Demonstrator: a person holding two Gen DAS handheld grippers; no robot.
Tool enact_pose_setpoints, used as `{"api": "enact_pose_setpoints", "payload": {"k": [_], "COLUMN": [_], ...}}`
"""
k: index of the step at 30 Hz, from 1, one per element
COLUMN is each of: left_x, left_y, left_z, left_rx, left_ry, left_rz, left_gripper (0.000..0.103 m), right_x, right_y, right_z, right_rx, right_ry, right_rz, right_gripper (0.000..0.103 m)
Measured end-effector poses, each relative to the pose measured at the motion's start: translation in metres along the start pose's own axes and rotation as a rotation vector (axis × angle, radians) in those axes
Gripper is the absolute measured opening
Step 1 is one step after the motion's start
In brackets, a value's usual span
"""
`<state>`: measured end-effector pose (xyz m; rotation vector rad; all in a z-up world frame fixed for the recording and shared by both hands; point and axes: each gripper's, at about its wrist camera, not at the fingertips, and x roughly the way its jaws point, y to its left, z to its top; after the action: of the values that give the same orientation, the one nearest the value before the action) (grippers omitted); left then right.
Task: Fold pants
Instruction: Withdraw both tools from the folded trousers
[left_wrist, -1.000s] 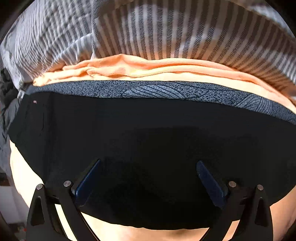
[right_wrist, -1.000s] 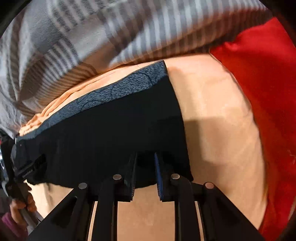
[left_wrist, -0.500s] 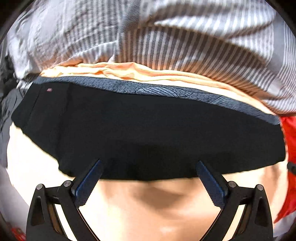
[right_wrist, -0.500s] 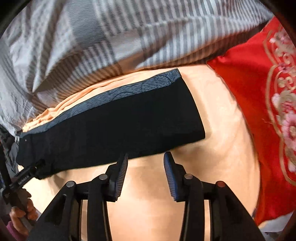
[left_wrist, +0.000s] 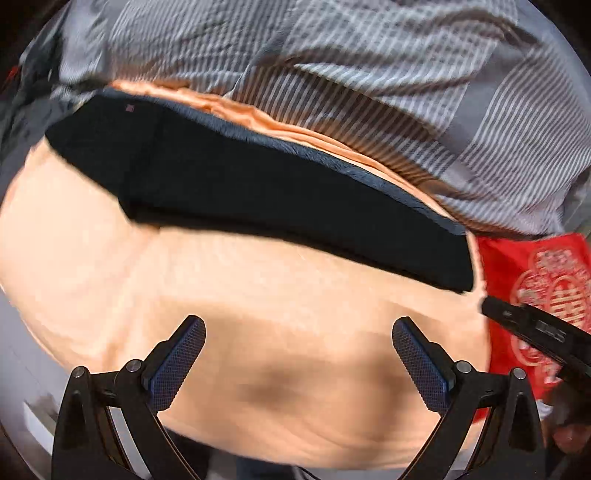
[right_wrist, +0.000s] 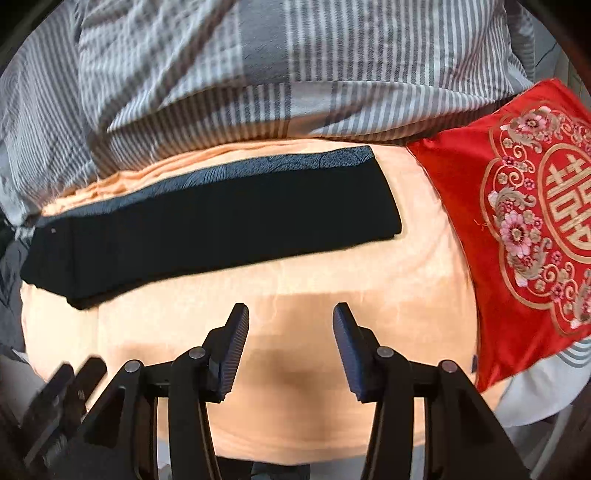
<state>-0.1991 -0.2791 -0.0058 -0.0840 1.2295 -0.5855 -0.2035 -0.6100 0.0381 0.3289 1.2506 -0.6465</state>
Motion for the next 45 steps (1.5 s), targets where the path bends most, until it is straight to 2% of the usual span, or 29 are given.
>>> {"api": "enact_pose_setpoints", "payload": {"k": [4,18,30,40,45], "left_x": [-0.012,-0.055,-0.073,-0.076,-0.083], "left_y": [0.008,0.037,0.071,0.098,0.097], "left_z": [-0.008,-0.012,-0.014,-0.014,-0.009], "left_rx": [-0.040,-0.089,-0.146,-0.190,-0.163], "left_ry": [0.000,-0.083,-0.110,-0.113,-0.137], "left_rz": [-0.043,-0.069,-0.099,-0.087,-0.085], "left_gripper": [0.102,0.102,0.102,0.102,0.102], "right_x": [-0.006,-0.020,-0.020,-0.009,-0.012], "right_y": [0.016,0.070,0.104,0.138,0.148], "right_z": [-0.004,-0.016,-0.027,-0.043,-0.042], "right_rx": [-0.011,-0.084,-0.116,-0.158,-0.159], "right_ry": [0.019,0.042,0.067,0.094,0.089], "right_rz": [-0.049,-0.161,-0.186,-0.167,-0.148], "right_gripper": [0.051,0.052,0.052,0.052,0.053]}}
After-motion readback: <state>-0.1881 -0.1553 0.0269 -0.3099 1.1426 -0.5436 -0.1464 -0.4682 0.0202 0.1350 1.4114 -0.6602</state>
